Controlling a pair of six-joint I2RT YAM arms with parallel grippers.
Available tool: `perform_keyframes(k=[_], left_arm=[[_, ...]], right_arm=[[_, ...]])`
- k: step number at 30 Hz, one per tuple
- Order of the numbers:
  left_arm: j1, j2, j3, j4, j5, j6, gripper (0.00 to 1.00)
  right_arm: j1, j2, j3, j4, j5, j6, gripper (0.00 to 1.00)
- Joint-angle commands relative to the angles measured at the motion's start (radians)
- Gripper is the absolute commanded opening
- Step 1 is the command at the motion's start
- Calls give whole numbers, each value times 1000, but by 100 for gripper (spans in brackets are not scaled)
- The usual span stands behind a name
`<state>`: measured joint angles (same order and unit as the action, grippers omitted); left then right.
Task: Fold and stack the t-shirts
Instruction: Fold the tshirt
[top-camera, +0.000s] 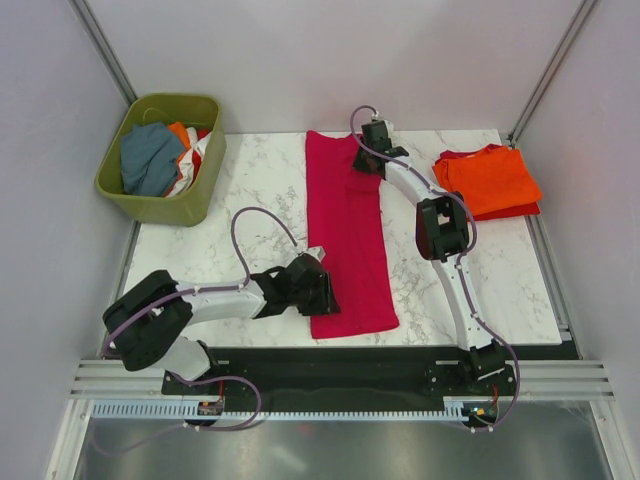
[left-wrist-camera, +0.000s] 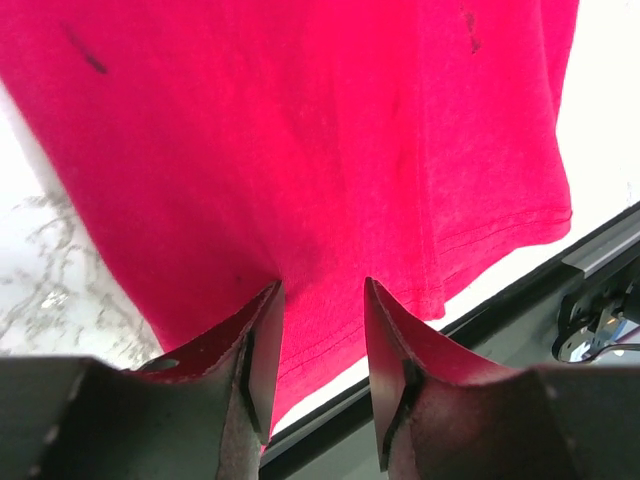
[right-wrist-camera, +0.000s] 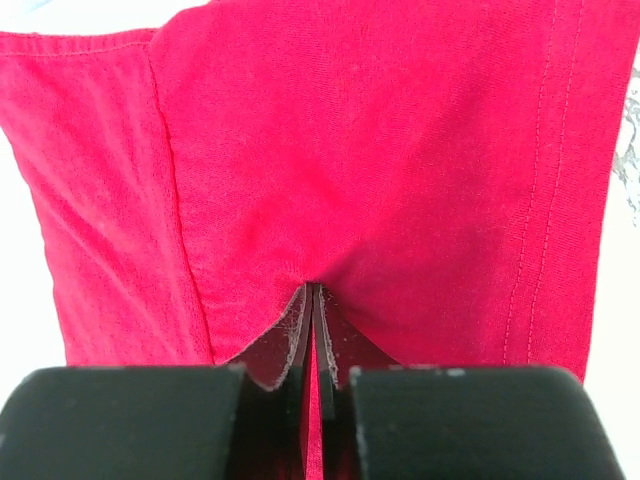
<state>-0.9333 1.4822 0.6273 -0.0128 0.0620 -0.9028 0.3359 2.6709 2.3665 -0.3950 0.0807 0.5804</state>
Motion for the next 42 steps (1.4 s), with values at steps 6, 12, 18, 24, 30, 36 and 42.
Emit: perform_keyframes(k=[6, 12, 18, 24, 30, 36, 42], left_arm=[[1, -108, 18, -121, -53, 1, 51], [4, -166, 77, -203, -48, 54, 64], [17, -261, 104, -332, -88, 85, 65], [22, -387, -4, -332, -105, 58, 66], [22, -492, -115, -322, -102, 19, 66], [22, -563, -188, -282, -91, -1, 66], [21, -501, -198, -219, -39, 2, 61]], right_arm=[[-21, 46, 10, 19, -42, 12, 21], [-20, -101, -79, 139, -78, -47, 46], [-20, -242, -162, 243, -182, -62, 50], [-18, -431, -274, 254, -274, -137, 58], [-17, -707, -584, 193, -259, -151, 55], [6, -1073, -1138, 124, -154, -108, 50], [40, -1403, -1603, 110, -98, 4, 47]])
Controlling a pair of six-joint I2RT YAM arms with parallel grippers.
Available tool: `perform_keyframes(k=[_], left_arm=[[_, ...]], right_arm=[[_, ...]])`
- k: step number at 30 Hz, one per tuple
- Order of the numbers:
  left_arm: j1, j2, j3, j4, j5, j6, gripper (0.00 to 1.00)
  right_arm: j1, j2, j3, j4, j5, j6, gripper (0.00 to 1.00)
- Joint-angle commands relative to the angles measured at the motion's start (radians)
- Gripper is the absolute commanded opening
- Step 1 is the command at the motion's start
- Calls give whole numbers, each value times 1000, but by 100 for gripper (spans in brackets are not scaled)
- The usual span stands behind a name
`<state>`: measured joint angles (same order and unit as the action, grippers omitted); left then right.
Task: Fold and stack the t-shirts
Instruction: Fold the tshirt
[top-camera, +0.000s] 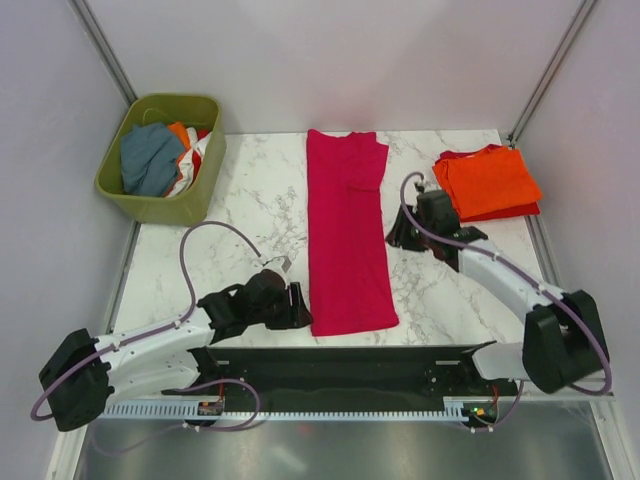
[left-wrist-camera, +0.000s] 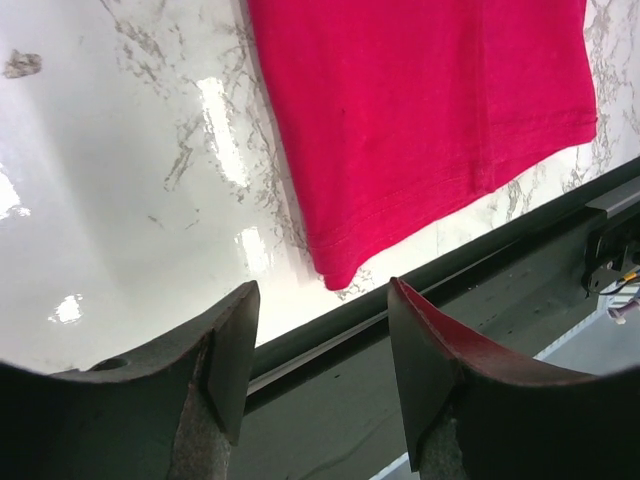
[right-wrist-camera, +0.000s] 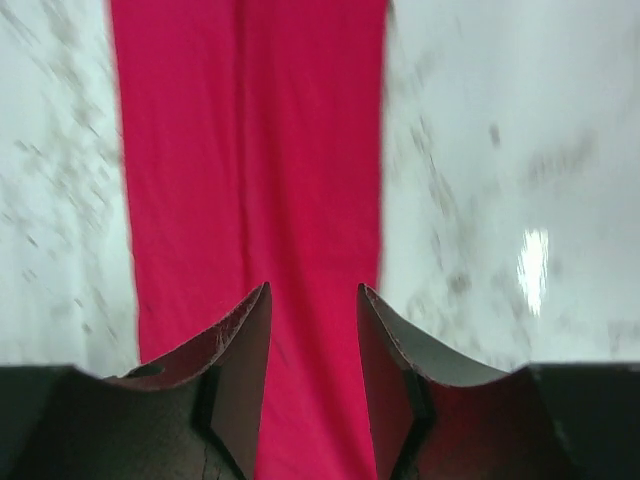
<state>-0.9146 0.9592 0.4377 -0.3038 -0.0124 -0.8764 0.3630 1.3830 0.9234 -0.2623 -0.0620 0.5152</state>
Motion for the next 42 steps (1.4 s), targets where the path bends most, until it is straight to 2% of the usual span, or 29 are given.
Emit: perform_keyframes(k=[1, 6, 11, 15, 23, 26, 28, 34, 38, 39, 42], left_arm=[[2, 29, -11, 81, 45, -26, 61], [2, 13, -54, 120, 72, -44, 59], [2, 30, -80, 153, 101, -61, 57], [2, 42, -109, 199, 121, -75, 54], [2, 76, -120, 255, 120, -84, 50], [2, 92, -119, 272, 112, -85, 45], [2, 98, -117, 281, 103, -93, 45], [2, 108, -109, 284, 89, -96, 43], [2, 133, -100, 293, 100, -98, 41], [2, 139, -99, 296, 100, -98, 40], [2, 159, -97, 298, 111, -104, 37]], right_arm=[[19, -146, -199, -28, 41, 78, 47], [89, -335, -346, -89, 2, 160, 42], [165, -432, -460, -123, 8, 220, 43], [230, -449, -524, -138, -16, 241, 42], [283, -472, -594, -104, -45, 293, 39], [294, -452, -600, -83, -48, 298, 33], [303, -444, -606, -68, -64, 301, 24], [327, -440, -610, -43, -61, 316, 22], [330, -441, -604, -49, -56, 309, 32], [330, -441, -598, -54, -47, 309, 38], [333, -449, -583, -78, -13, 307, 47]])
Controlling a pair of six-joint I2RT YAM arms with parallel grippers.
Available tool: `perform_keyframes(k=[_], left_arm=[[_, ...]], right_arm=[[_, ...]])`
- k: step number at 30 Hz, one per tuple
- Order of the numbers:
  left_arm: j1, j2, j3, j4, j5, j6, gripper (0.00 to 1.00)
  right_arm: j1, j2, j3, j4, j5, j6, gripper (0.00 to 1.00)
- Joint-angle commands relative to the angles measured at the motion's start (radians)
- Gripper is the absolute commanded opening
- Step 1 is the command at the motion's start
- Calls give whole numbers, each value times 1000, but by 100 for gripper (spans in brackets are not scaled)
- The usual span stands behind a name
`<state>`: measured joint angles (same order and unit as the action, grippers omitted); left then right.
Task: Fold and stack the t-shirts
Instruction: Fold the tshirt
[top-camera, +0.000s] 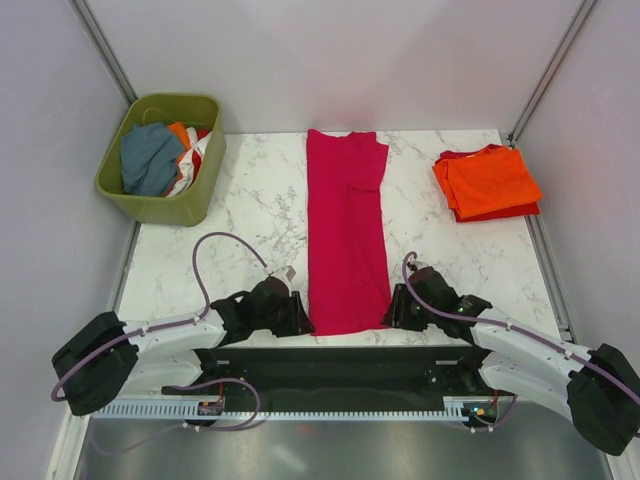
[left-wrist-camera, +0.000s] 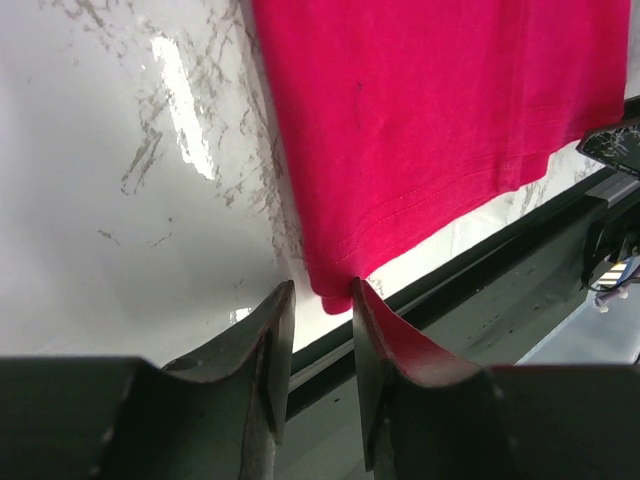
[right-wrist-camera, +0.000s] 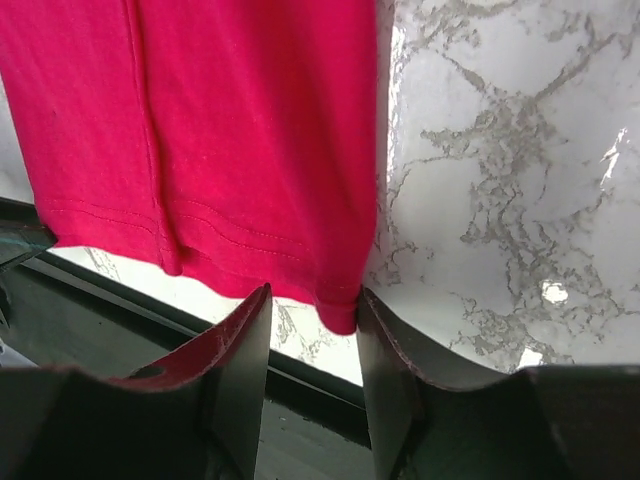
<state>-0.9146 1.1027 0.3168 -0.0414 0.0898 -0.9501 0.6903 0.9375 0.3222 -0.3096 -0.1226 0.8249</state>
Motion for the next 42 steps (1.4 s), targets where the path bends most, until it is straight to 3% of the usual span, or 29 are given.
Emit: perform_keyframes(k=[1, 6, 8, 11, 15, 22, 25, 27, 32, 42], left_arm=[[2, 20, 22, 73, 13, -39, 36], [2, 40, 8, 110, 11, -53, 23], [2, 37, 8, 109, 10, -53, 10], [3, 20, 7, 86, -1, -50, 2], [5, -12, -1, 66, -13, -50, 2], [5, 8, 13, 67, 2, -42, 2], [5, -6, 8, 67, 16, -42, 2], [5, -35, 7, 58, 27, -45, 2], [31, -90, 60, -15, 30, -18, 2], [319, -52, 267, -84, 202, 108, 2]], right_arm=[[5, -6, 24, -42, 58, -6, 48], [6, -37, 57, -80, 115, -15, 46], [6, -42, 66, -103, 142, -20, 46], [5, -48, 77, -123, 169, -27, 45], [3, -48, 74, -106, 149, -30, 33], [6, -12, 48, -26, 32, -24, 24], [5, -29, 37, -17, 6, -23, 6], [6, -43, 37, -19, -12, -23, 0], [5, -91, 74, -40, -6, -20, 0], [-21, 92, 402, -95, 201, -108, 0]])
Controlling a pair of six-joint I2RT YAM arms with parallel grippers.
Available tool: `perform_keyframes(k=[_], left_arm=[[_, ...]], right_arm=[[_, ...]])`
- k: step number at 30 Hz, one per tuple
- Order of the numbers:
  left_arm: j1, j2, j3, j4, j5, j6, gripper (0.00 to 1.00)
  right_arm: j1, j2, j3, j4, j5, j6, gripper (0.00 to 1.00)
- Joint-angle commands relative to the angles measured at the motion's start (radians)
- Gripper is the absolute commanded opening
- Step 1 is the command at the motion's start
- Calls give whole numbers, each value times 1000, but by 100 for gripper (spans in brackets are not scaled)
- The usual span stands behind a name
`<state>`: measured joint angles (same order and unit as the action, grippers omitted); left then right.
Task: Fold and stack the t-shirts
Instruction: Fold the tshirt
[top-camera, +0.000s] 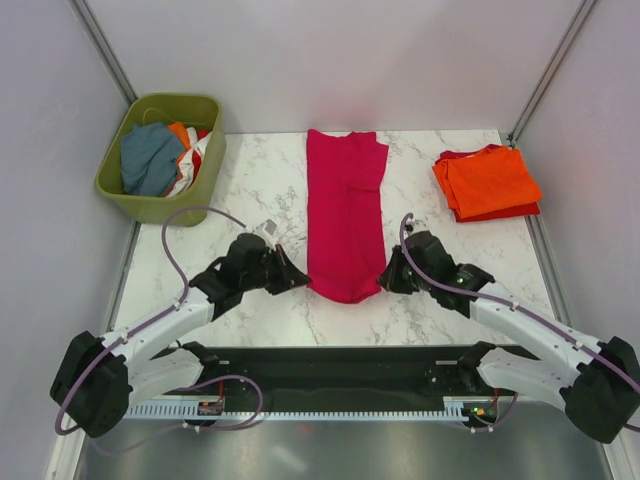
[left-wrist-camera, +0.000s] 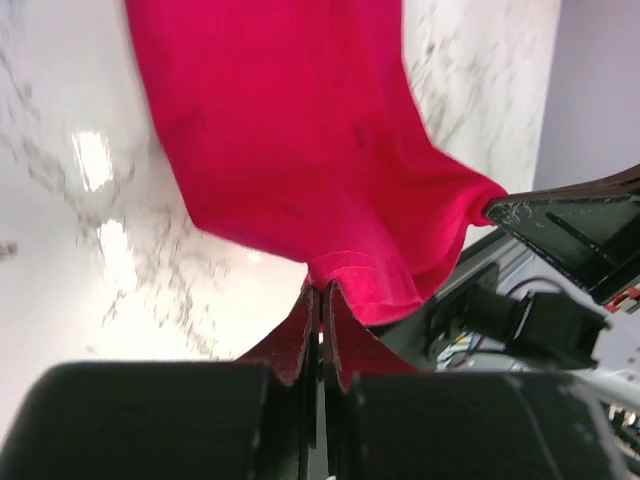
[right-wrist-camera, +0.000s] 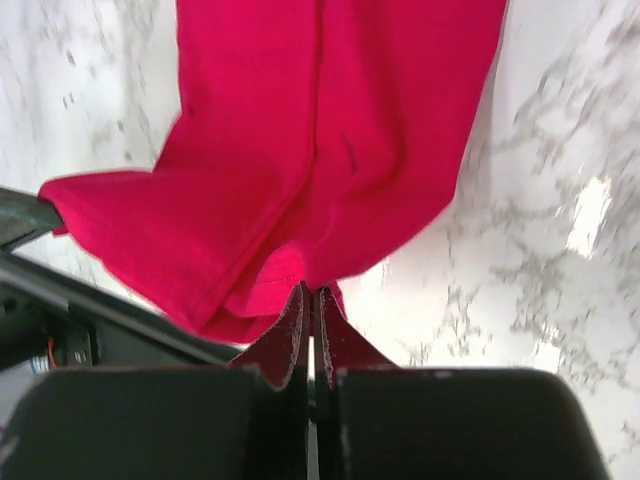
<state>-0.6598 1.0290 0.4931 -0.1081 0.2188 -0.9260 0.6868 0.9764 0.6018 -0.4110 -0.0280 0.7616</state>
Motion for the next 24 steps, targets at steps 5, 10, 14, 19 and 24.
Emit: perform_keyframes(k=[5, 10, 14, 19, 24], left_arm=[[153, 150, 237, -28, 76, 116, 2], [236, 305, 389, -27, 89, 148, 2], [276, 405, 481, -19, 68, 165, 2], [318, 558, 611, -10, 89, 165, 2], [338, 686, 746, -10, 123, 188, 2]], right_arm=[[-78, 229, 313, 14, 165, -99, 0], [-179, 401, 444, 38, 109, -127, 0], [-265, 502, 545, 67, 54, -140, 0], [-319, 669, 664, 70, 30, -173, 0], [-351, 820, 788, 74, -32, -182, 0]])
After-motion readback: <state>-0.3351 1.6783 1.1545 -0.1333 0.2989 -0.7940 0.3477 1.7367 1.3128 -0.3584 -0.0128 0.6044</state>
